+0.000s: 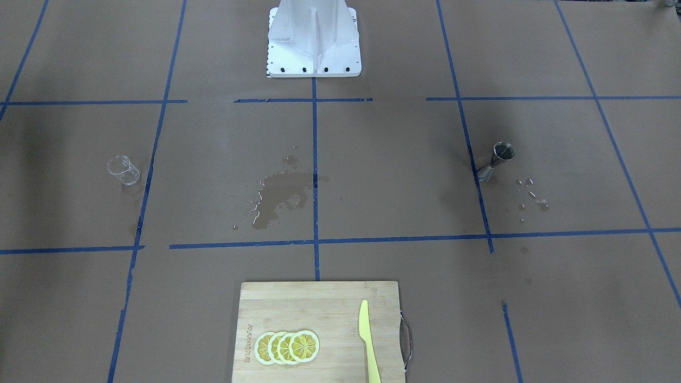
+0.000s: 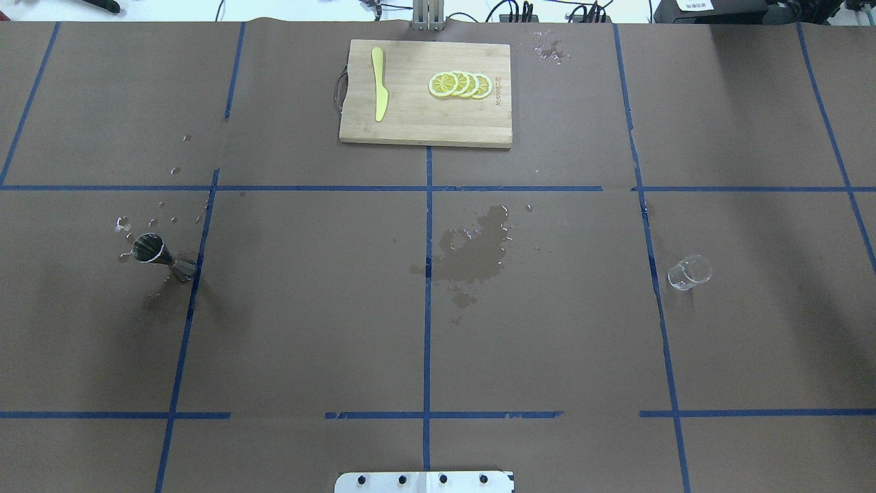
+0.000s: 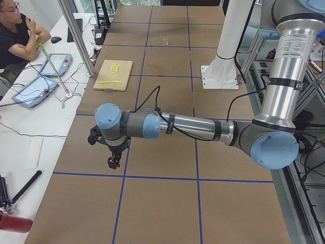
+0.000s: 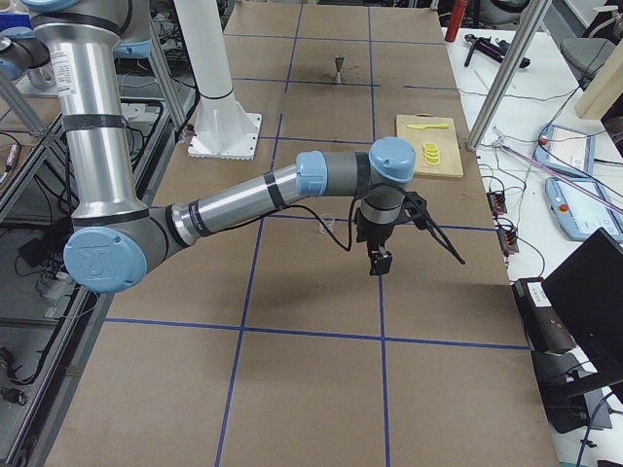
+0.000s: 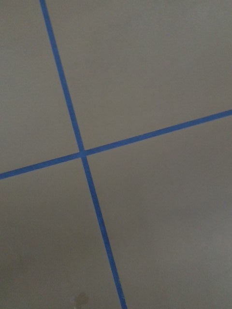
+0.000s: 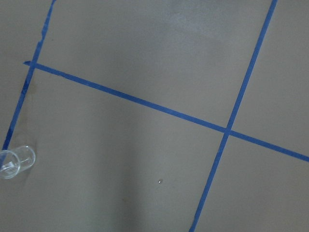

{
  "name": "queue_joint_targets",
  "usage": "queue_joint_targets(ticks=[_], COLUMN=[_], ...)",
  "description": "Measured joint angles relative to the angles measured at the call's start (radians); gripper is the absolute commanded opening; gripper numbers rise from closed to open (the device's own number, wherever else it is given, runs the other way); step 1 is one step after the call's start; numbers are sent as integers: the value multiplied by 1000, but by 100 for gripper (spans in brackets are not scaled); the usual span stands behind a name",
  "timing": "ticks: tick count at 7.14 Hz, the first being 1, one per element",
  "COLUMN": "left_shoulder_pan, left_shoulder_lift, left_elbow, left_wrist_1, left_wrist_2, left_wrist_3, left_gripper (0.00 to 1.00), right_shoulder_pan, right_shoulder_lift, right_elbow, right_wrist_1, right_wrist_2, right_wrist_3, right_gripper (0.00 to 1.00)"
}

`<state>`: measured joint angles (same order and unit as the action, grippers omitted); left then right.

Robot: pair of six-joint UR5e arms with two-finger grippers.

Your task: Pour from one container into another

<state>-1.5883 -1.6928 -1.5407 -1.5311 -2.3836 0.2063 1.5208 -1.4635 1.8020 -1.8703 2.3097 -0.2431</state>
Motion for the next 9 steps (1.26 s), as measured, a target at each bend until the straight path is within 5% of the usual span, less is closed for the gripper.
queue_joint_targets(ticks=[3, 9], left_shoulder_pan=[1, 1], left_shoulder_lift=[27, 28], left_elbow=[7, 9], left_wrist_1=[-13, -15], left_wrist_2=[1, 1], left_wrist_3=[-33, -31], left_gripper=[100, 100], right_shoulder_pan=[4, 70], right_shoulder_lift=[-20, -58], right_elbow=[-142, -178], right_wrist_1=[147, 183], right_wrist_2=[12, 102], right_wrist_3=[151, 208], right_gripper=[100, 100])
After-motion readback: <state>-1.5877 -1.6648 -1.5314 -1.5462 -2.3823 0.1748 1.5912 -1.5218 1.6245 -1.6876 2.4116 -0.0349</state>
